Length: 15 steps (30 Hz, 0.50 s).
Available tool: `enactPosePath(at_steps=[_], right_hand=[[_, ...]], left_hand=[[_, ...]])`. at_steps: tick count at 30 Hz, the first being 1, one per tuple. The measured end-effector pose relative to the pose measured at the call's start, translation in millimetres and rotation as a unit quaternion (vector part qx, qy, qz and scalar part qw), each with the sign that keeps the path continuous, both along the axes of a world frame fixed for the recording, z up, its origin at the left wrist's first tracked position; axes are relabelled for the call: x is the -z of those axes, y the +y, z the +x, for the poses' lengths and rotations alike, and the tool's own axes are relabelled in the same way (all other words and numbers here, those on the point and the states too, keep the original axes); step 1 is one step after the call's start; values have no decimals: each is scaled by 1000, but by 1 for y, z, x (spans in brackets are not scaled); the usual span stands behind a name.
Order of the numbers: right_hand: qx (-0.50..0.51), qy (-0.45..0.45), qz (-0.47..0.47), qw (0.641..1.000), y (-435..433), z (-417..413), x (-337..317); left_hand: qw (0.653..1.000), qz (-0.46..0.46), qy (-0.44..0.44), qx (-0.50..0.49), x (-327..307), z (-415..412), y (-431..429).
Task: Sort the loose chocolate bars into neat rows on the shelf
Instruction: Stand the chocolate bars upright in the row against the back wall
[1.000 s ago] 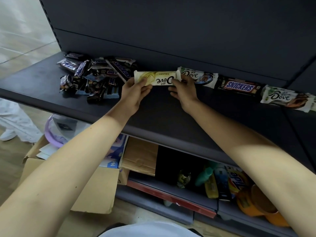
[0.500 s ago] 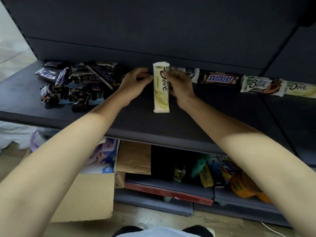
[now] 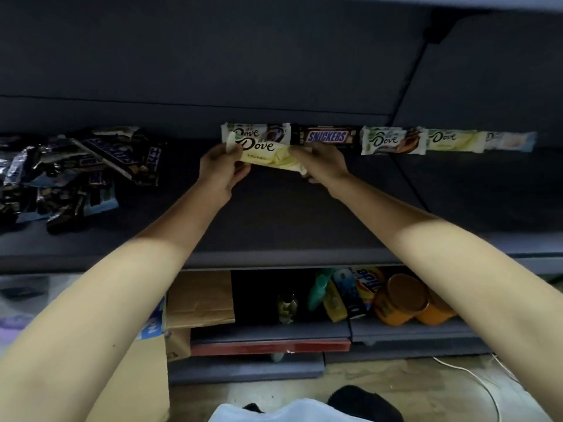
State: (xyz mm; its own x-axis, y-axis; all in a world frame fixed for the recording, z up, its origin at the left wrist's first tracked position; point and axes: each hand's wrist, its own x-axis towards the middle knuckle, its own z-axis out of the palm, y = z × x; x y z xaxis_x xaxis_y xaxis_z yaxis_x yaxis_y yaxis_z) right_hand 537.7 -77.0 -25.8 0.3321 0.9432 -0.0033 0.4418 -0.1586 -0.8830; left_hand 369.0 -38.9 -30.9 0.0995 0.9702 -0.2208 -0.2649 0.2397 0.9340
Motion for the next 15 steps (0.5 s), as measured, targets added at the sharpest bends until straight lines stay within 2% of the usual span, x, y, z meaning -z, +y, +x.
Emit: enactPosePath(at_steps=[3,6,9,11,15], right_hand=[[37,76,18,996,-9,29,2],[73,83,41,993,-19,61,5],[112,58,46,991,-29,103,11],[133,72,43,988,-36,136,12],[157,92,33,983,-51,201,15]], left_hand=[[1000,-13,-19,19,-3,28,-3],[999,2,3,33,-7,67,-9],[992,59,113,27,-5,111,-15],[975,104,192,35,0,142,-19],[965,106,230,72,5,208,-30]])
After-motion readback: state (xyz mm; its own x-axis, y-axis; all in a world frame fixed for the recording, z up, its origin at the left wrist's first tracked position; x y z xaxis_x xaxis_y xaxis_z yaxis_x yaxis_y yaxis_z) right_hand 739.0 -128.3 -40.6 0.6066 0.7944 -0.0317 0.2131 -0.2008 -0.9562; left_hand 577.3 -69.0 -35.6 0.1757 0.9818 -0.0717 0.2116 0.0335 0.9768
